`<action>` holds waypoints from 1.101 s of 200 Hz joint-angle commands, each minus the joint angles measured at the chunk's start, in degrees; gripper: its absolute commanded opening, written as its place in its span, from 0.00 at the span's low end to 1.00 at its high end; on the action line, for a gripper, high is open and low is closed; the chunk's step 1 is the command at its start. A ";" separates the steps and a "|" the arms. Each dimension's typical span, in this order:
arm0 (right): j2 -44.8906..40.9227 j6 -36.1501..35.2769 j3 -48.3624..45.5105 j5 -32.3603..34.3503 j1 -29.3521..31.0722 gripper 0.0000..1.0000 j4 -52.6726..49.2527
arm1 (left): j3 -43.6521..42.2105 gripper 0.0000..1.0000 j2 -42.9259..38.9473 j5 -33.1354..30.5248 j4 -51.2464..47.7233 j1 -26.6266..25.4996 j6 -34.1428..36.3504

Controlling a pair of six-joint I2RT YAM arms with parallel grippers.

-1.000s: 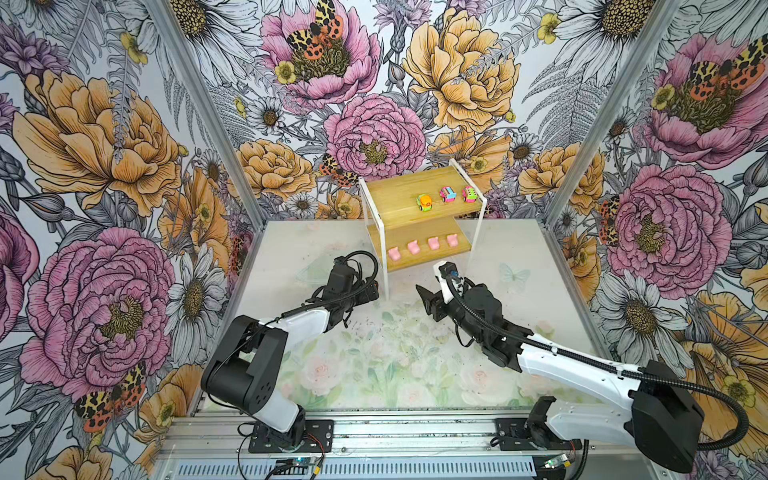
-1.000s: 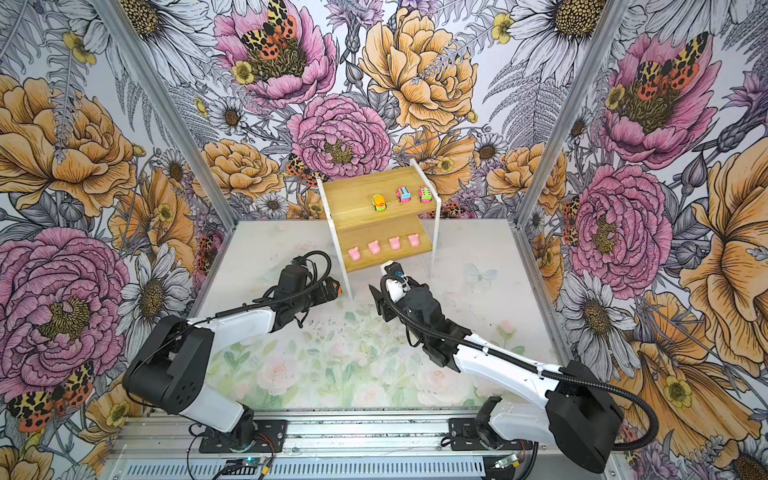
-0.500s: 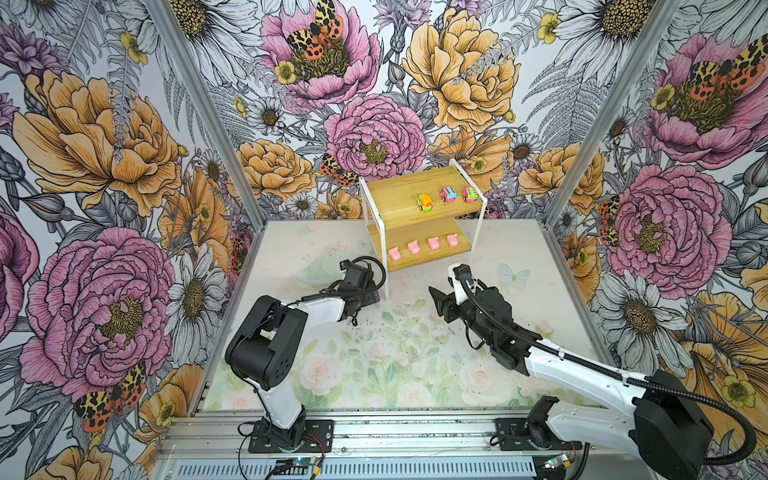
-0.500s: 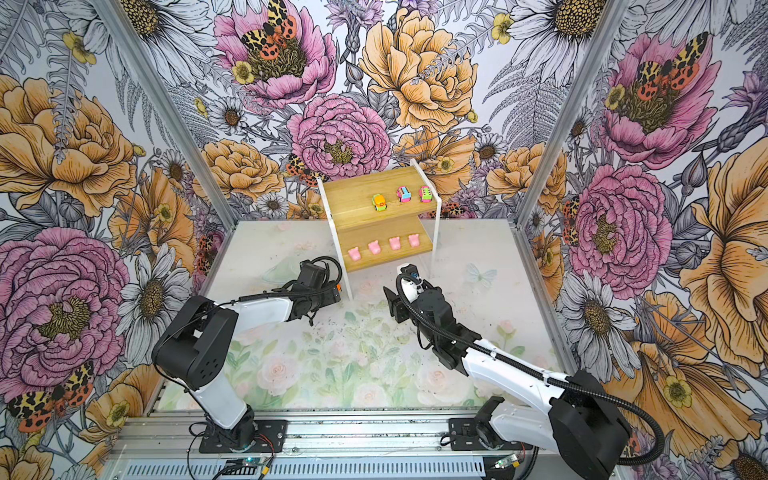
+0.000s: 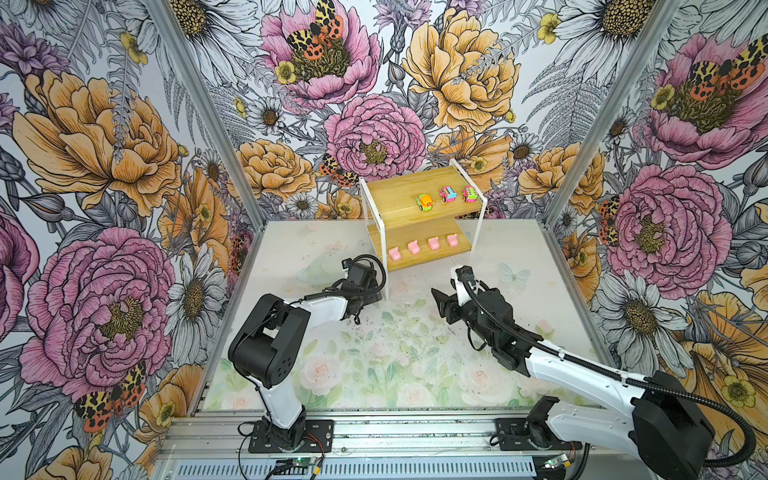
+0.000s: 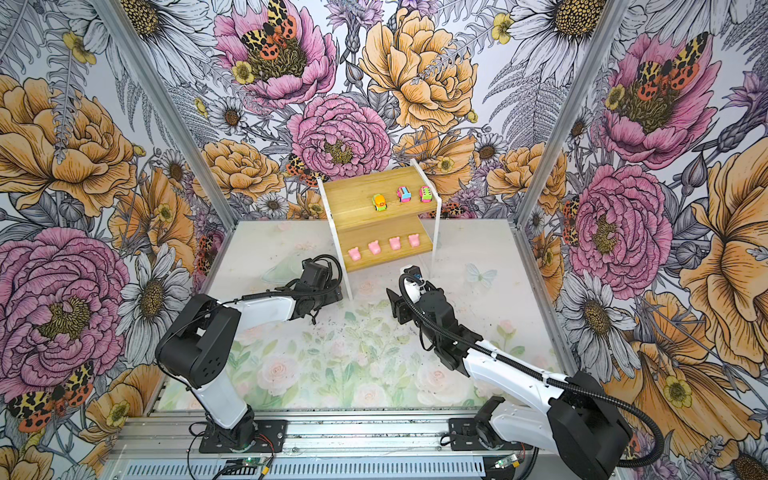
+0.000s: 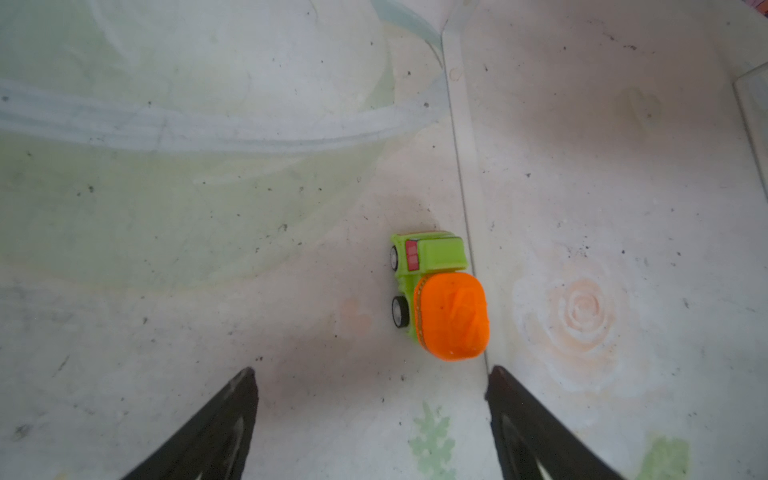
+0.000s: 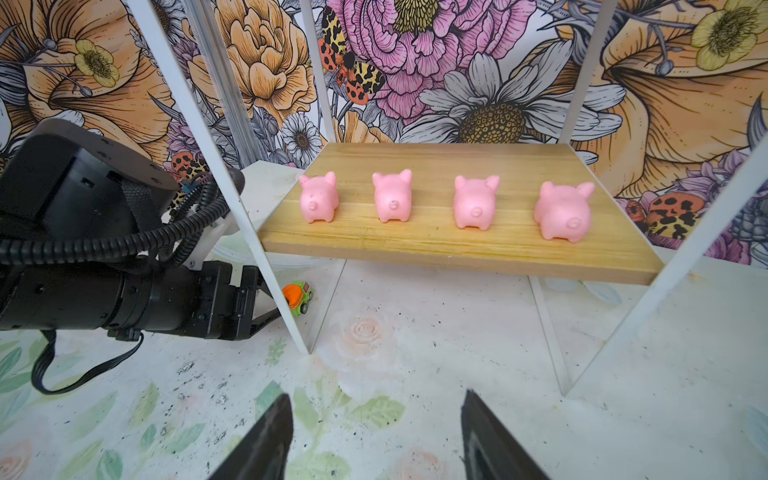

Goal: Place and organize the plastic toys onto the shelf
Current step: 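Lower the left gripper over the remaining orange-and-green truck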

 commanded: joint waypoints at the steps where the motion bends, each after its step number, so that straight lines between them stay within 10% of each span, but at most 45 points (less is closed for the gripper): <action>1: 0.26 1.01 0.18 -0.88 -0.56 0.65 1.42 | 1.14 0.87 -0.77 0.47 3.37 -0.63 0.39; 220: 3.44 2.24 0.55 -0.87 -0.99 0.65 2.80 | -2.24 0.67 3.36 5.89 12.33 2.72 -1.14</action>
